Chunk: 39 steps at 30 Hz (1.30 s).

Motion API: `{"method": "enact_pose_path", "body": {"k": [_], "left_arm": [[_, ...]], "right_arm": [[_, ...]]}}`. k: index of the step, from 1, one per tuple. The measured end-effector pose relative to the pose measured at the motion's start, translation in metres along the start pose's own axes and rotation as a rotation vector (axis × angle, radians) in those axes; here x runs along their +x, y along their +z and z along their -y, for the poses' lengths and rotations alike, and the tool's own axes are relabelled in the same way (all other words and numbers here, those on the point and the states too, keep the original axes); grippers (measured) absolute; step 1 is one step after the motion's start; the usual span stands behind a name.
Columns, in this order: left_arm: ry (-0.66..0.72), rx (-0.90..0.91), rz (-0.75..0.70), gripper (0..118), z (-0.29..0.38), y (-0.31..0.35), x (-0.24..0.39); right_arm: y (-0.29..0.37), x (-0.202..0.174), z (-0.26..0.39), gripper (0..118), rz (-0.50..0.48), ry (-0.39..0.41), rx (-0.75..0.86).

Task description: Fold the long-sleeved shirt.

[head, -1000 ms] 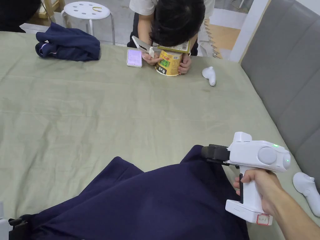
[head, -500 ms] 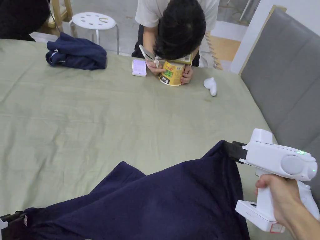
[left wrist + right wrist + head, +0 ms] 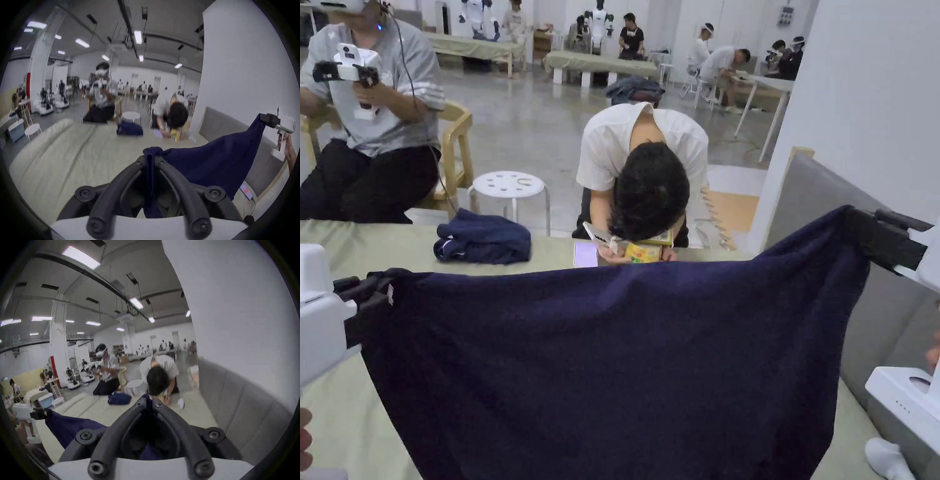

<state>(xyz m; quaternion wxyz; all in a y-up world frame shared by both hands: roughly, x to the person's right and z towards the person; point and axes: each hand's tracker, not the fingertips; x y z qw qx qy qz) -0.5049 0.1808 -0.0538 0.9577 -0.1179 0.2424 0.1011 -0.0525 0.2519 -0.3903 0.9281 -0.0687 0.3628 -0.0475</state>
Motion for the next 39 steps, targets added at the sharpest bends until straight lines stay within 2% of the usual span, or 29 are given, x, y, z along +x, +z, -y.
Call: {"method": "enact_pose_path", "body": {"k": [2,3,6,9,11,18,19,21,24,34,39], "left_arm": [[-0.005,0.070,-0.006,11,-0.035,0.007,0.001],[-0.002,0.094,-0.008,11,-0.055,0.011,0.001],[-0.015,0.148,0.003,11,-0.108,0.018,0.001],[-0.089,0.219,-0.045,11,-0.157,0.023,0.007],[-0.085,0.238,-0.042,11,-0.186,0.023,0.011],[-0.140,0.311,-0.118,11,-0.280,0.003,0.023],[-0.150,0.315,-0.125,11,-0.291,0.000,0.024],[-0.177,0.328,-0.158,11,-0.313,-0.007,0.026],[-0.170,0.322,-0.175,11,-0.346,-0.026,0.023],[-0.133,0.317,-0.228,11,-0.407,-0.107,0.007],[-0.138,0.330,-0.270,11,-0.421,-0.151,0.005]], "right_arm": [[0.005,-0.004,-0.037,3,-0.045,-0.021,0.037],[0.009,-0.008,-0.056,3,-0.038,-0.006,0.059],[0.014,-0.024,-0.106,3,-0.007,0.091,0.113],[0.016,-0.039,-0.151,3,-0.011,0.117,0.139],[0.013,-0.052,-0.179,3,0.017,0.186,0.157],[-0.012,-0.075,-0.256,3,0.033,0.211,0.200],[-0.017,-0.075,-0.266,3,0.035,0.209,0.203],[-0.029,-0.073,-0.285,3,0.028,0.151,0.222],[-0.048,-0.075,-0.307,3,0.057,0.170,0.243],[-0.143,-0.075,-0.338,3,0.129,0.163,0.274],[-0.192,-0.083,-0.345,3,0.149,0.205,0.296]]}}
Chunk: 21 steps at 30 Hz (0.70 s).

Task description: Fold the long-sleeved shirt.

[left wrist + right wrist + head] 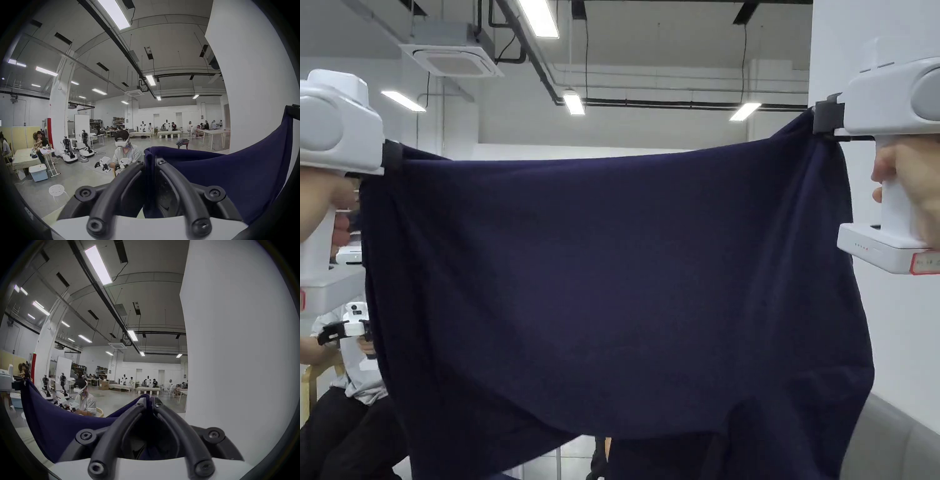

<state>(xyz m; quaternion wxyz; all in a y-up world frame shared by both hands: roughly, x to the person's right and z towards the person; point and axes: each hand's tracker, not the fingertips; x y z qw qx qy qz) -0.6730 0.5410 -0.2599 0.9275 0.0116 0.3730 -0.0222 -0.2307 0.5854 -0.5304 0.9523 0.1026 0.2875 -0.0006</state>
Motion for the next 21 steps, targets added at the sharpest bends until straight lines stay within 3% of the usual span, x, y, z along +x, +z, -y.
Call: {"method": "enact_pose_path", "body": {"k": [11,19,21], "left_arm": [[0.033,0.009,-0.010,11,0.001,-0.039,0.009],[-0.054,-0.147,0.010,11,0.102,-0.035,0.027],[-0.043,-0.173,0.033,11,0.141,-0.025,0.030]], "right_arm": [[-0.046,0.000,0.030,3,0.015,-0.041,0.051],[-0.020,0.017,0.124,3,-0.042,-0.053,-0.091],[0.000,0.019,0.157,3,-0.040,-0.017,-0.158]]}}
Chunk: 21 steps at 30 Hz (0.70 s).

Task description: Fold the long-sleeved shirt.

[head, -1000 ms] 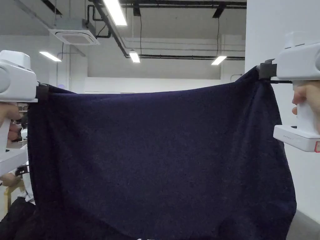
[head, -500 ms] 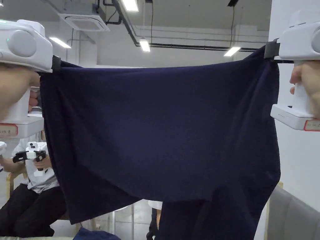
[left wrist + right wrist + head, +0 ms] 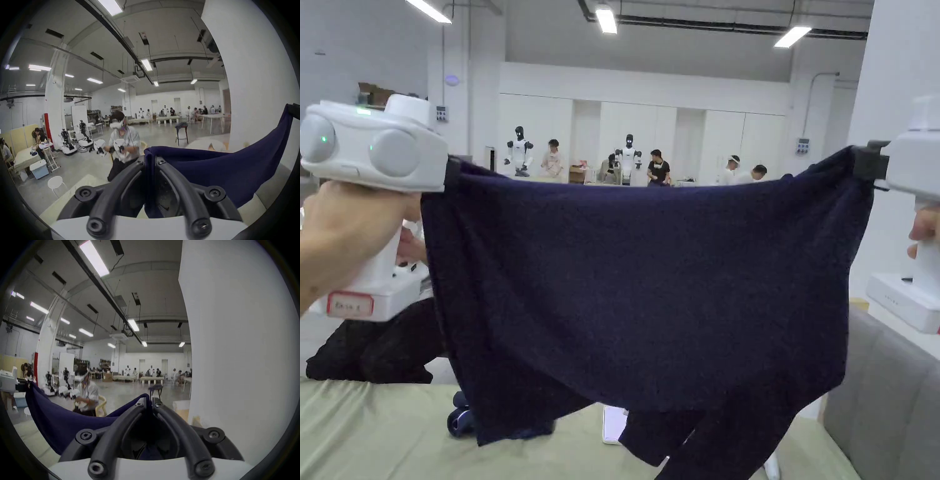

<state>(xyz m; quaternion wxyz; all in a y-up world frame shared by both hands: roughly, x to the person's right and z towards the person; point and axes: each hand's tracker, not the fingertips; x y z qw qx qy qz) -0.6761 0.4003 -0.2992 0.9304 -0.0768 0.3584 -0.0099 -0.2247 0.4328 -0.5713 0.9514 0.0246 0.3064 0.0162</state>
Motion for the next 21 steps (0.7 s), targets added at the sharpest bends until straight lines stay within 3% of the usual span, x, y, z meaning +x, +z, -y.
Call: {"method": "enact_pose_path", "body": {"k": [2,4,5,14,17,19,21], "left_arm": [[-0.058,-0.070,0.027,11,0.040,0.006,0.007],[-0.072,-0.132,0.055,11,0.081,0.019,0.011],[-0.047,-0.137,0.085,11,0.103,0.030,0.012],[-0.041,-0.220,0.234,11,0.260,0.187,-0.007],[-0.110,-0.298,0.299,11,0.313,0.243,-0.012],[-0.147,-0.415,0.342,11,0.347,0.269,-0.015],[-0.155,-0.499,0.365,11,0.388,0.300,-0.020]], "right_arm": [[0.018,0.003,0.036,3,-0.007,0.017,-0.068],[0.040,0.010,0.074,3,-0.029,-0.019,-0.116],[0.053,0.011,0.092,3,-0.016,0.014,-0.148],[0.225,0.029,0.231,3,-0.107,0.000,-0.279],[0.292,0.033,0.286,3,-0.148,-0.073,-0.377],[0.331,0.033,0.324,3,-0.141,-0.038,-0.445],[0.368,0.034,0.366,3,-0.153,-0.090,-0.545]]}}
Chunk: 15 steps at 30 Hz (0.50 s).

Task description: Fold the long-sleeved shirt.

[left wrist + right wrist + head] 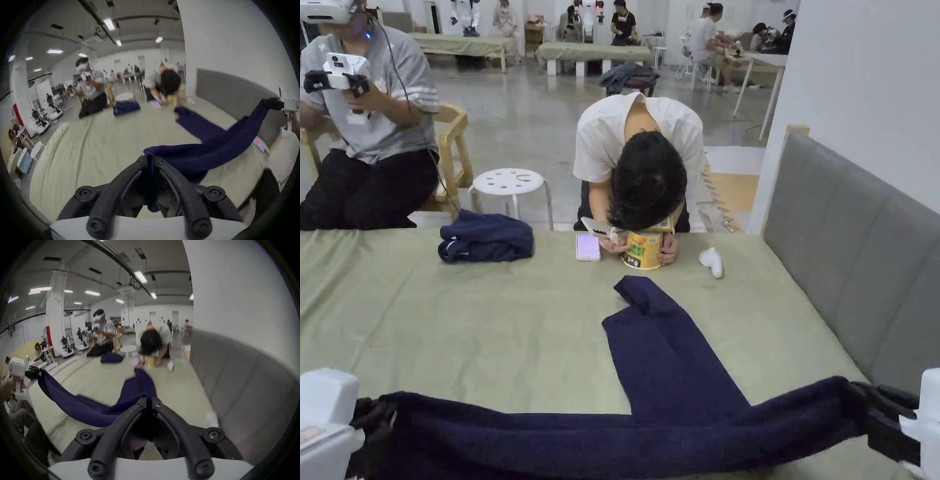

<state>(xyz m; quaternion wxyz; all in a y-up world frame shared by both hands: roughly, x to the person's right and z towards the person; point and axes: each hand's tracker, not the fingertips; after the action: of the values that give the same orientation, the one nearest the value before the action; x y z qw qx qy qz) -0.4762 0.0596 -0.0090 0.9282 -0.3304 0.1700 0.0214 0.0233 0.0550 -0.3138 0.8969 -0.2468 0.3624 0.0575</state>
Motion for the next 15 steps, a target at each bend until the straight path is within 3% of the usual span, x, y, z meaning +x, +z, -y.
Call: {"method": "enact_pose_path", "body": {"k": [3,7,10,15], "left_arm": [[0.030,-0.143,0.041,11,0.056,0.000,0.009],[0.059,-0.270,0.052,11,0.102,-0.004,0.018],[0.004,-0.332,0.038,11,0.119,-0.010,0.020],[0.061,-0.397,0.033,11,0.131,-0.019,0.011]], "right_arm": [[0.005,0.006,0.071,3,-0.041,-0.032,-0.161],[0.004,-0.002,0.132,3,-0.040,0.033,-0.329],[-0.002,0.000,0.150,3,-0.050,0.027,-0.407],[-0.009,0.006,0.165,4,-0.054,0.000,-0.501]]}}
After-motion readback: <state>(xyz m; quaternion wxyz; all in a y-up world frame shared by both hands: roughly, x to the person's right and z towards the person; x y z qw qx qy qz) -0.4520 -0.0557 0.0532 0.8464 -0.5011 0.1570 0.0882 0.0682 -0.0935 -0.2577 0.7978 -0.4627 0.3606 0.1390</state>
